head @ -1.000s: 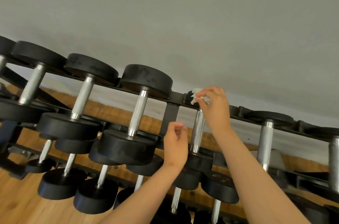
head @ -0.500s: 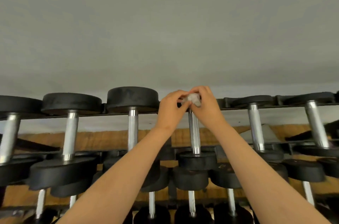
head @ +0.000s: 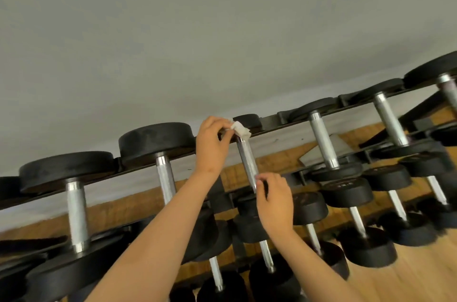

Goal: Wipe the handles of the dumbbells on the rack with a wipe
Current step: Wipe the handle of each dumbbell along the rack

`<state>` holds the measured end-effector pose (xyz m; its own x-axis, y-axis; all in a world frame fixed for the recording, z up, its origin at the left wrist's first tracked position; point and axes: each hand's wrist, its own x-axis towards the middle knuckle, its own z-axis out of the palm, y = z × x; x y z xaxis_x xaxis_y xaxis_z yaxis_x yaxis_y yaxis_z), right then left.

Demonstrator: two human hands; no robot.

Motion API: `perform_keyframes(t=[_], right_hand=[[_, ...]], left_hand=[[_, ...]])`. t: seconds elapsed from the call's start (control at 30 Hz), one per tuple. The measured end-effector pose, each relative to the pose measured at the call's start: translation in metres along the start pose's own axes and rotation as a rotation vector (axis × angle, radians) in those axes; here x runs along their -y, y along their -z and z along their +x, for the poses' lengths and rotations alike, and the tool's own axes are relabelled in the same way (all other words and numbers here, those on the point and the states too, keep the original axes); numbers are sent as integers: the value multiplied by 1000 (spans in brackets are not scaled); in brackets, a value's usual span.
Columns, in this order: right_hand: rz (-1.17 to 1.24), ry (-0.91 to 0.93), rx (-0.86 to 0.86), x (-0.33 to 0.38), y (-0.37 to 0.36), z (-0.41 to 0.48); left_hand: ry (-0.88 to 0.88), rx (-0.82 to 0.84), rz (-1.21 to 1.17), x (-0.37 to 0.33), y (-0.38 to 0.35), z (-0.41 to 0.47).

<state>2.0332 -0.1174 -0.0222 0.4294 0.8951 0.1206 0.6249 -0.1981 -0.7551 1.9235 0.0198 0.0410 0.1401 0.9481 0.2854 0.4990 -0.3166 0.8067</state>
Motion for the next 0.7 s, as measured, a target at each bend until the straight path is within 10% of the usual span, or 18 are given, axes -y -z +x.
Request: perform_keyframes(t=[0.7], right_hand=[[-83, -61, -91, -1, -6, 12]], left_hand=[[379, -340, -379, -4, -31, -9]])
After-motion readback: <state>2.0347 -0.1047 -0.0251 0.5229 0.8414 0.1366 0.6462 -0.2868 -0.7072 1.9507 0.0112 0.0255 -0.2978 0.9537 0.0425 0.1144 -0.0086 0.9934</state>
